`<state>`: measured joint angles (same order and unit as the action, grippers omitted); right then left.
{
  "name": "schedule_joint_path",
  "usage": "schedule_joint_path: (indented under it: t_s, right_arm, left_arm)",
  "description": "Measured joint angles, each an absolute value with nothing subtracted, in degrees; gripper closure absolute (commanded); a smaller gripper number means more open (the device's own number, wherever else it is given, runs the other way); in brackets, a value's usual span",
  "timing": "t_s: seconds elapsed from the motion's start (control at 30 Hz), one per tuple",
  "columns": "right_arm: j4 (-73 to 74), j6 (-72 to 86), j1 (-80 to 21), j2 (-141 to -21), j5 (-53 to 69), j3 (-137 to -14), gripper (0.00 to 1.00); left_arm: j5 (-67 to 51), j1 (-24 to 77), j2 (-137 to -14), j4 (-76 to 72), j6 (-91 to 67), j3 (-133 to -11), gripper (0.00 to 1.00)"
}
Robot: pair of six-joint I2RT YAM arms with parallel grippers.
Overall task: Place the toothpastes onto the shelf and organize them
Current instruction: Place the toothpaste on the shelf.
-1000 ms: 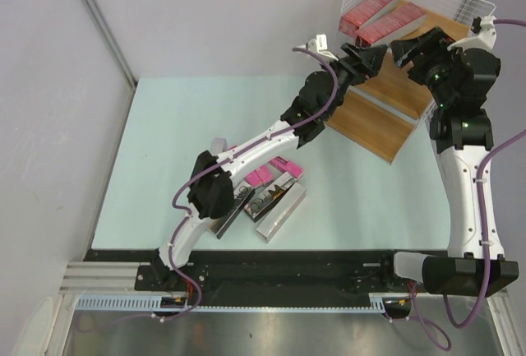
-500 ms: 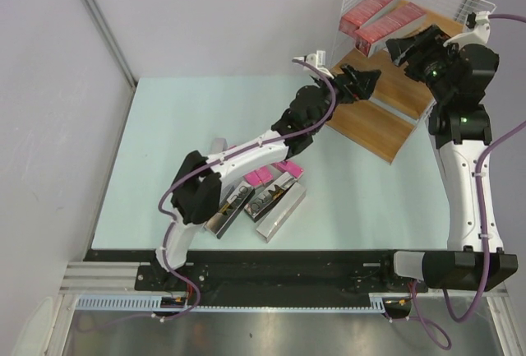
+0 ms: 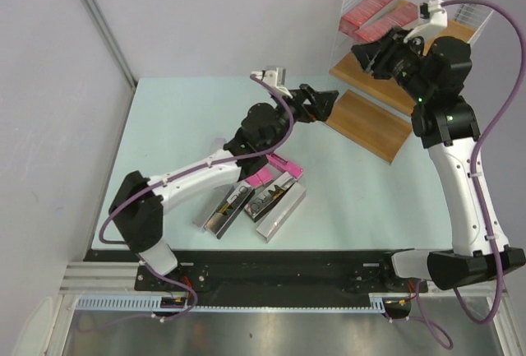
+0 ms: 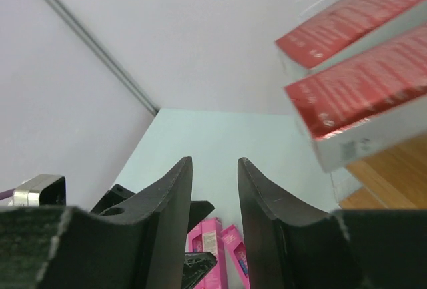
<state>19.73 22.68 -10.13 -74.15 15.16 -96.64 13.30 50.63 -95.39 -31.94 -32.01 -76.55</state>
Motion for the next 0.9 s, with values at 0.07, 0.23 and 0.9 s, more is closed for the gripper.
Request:
schedule_joint_path:
  t_s: [0.07,0.23,0.9]
  right_arm:
    - [20.6,21.1,-12.0,-76.4,15.4,-99.1,0.61]
    - [23.9,19.2,-13.2,-82.3,15.3,-101.5,0.6]
    - [28.1,19.7,-4.8,-90.7,14.1,-108.6,0.59]
  left_arm:
    - [13.3,49.6,-92.8,-30.7,-31.5,-73.3,0.0]
    - [13.4,47.2,-87.5,-27.7,-30.9,-65.6,0.0]
    - [12.3,45.5,-82.5,-24.3,-30.9,-57.3,0.0]
